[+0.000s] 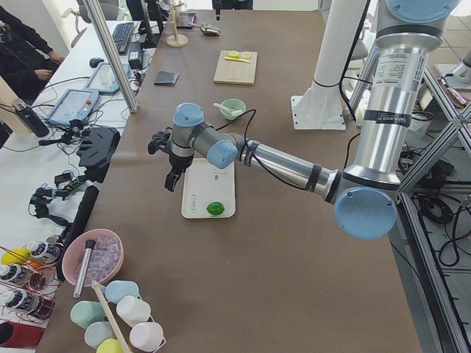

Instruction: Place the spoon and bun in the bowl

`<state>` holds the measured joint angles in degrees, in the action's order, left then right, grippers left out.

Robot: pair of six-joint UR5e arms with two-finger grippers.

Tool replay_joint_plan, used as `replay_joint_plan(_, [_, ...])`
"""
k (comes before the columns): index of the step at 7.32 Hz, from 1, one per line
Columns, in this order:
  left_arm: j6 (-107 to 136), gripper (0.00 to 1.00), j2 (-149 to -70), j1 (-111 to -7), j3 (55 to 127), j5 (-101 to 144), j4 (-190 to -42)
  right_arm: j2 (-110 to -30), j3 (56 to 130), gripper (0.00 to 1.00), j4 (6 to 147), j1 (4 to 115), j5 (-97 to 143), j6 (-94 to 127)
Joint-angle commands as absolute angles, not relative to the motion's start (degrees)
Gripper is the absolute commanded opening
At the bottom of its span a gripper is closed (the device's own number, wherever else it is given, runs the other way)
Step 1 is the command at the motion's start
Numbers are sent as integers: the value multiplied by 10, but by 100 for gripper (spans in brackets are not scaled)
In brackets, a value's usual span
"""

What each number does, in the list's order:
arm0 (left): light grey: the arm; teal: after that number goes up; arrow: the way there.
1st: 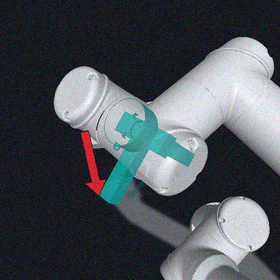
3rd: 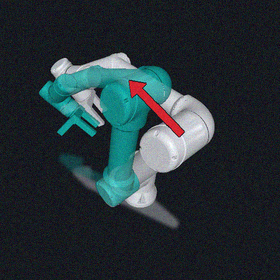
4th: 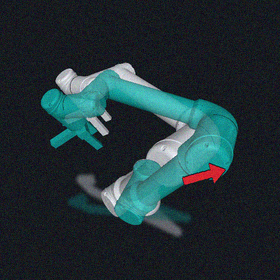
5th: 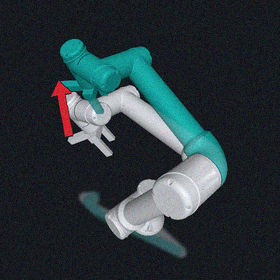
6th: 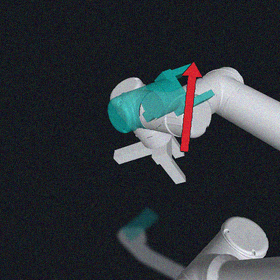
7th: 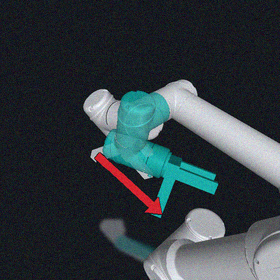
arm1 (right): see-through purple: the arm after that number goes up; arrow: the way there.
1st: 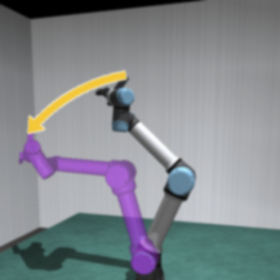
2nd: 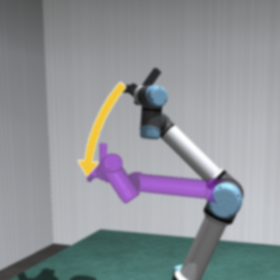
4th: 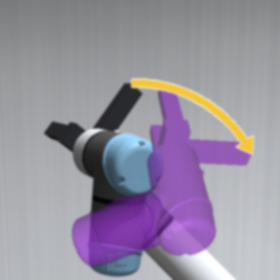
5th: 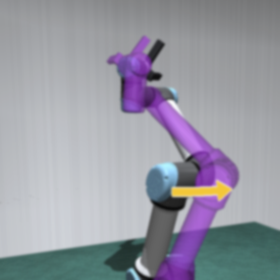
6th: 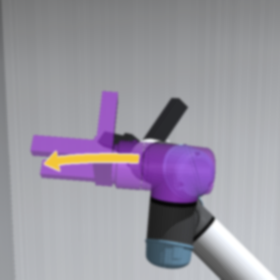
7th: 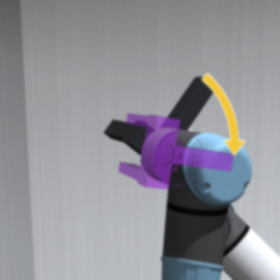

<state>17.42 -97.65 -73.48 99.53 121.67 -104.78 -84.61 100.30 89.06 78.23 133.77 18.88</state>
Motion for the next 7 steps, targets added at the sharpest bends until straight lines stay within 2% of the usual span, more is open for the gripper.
replay_joint_plan(1, [153,99,-923,-788,1000,1223,-1022,-920,1005,100,894,857,1379,133])
replay_joint_plan(4, [70,99,-821,-860,999,1269,-1061,-990,1006,100,889,909,1370,103])
replay_joint_plan(6, [65,99,-824,-908,1005,1307,-1026,-992,1003,100,891,913,1368,79])
replay_joint_plan(7, [64,99,-849,-940,1005,1357,-965,-991,1005,100,893,916,1368,77])
